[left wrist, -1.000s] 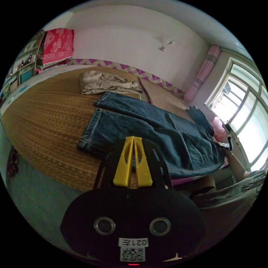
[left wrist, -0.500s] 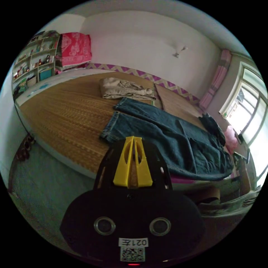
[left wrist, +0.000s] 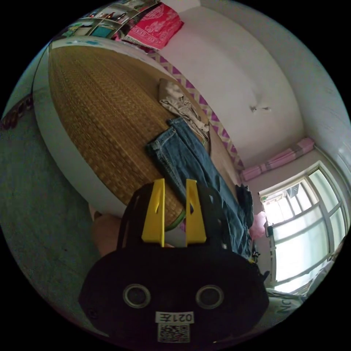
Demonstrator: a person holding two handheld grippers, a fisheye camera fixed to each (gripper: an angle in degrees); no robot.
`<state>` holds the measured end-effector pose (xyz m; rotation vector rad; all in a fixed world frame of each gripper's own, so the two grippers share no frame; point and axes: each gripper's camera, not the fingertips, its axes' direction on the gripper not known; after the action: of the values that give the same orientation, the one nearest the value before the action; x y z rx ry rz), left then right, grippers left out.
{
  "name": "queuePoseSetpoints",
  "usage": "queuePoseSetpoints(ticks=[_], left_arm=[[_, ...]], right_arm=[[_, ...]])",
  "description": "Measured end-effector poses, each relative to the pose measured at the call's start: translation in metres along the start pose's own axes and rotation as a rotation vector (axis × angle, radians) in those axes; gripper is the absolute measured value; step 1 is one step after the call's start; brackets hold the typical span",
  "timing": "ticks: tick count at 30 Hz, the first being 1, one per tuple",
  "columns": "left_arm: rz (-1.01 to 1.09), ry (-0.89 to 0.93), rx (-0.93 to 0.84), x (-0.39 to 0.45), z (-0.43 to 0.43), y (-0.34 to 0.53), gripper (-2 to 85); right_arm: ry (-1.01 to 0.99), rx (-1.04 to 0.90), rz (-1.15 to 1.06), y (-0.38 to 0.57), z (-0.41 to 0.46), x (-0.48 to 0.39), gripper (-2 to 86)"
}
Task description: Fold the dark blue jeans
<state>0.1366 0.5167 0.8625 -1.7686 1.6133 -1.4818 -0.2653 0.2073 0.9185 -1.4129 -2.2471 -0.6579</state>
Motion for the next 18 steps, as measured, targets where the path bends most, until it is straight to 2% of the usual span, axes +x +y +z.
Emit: queuePoseSetpoints(ticks=[11,18], left_arm=[[-0.088,-0.034,-0.013,-0.028,0.037,-0.028,0.2],[-0.137,0.021,-0.017,-0.049,0.062,-0.033,-0.9]], right_arm=[[-0.223,0.028,0.208,-0.007,0.033,0.038,9.8],[-0.350,0.048,0.266,-0.014,0.041,0.039,1.1]])
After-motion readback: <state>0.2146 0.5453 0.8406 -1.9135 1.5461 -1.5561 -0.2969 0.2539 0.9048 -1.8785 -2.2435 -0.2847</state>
